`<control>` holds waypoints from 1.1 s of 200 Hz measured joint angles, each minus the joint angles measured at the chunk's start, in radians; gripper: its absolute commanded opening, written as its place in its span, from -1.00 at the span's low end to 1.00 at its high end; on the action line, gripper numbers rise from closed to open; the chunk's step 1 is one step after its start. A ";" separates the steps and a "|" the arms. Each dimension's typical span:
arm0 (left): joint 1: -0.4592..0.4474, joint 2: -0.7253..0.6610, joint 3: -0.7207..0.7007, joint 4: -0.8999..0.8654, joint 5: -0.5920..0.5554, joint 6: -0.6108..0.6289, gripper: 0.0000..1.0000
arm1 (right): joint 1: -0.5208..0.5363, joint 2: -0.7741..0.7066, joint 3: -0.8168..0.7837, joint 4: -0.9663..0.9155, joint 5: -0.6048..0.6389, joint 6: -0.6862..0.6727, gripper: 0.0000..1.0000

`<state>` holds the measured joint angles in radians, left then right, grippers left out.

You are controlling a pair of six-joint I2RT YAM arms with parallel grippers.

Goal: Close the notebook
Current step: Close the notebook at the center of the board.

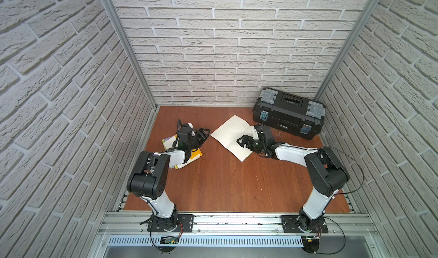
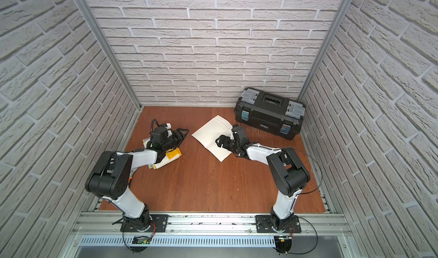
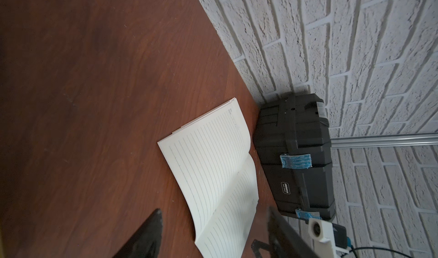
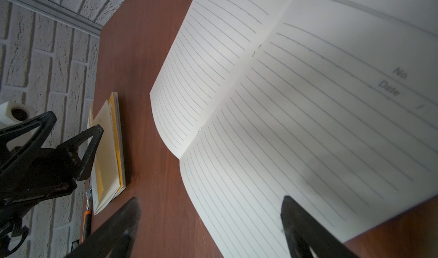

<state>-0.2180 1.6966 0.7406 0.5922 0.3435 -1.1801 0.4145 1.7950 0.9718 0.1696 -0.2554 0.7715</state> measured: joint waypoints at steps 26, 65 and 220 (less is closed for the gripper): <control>-0.017 0.064 0.023 0.023 -0.005 -0.019 0.34 | 0.000 0.042 0.015 0.000 0.029 0.000 0.85; -0.038 0.105 0.048 0.021 -0.006 -0.027 0.31 | 0.000 0.051 0.018 -0.006 0.059 0.000 0.84; -0.092 0.227 0.118 0.032 -0.006 -0.081 0.10 | 0.000 0.076 0.040 -0.023 0.055 0.005 0.84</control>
<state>-0.3096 1.9232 0.8589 0.6247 0.3370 -1.2610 0.4145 1.8709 1.0115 0.1463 -0.2005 0.7761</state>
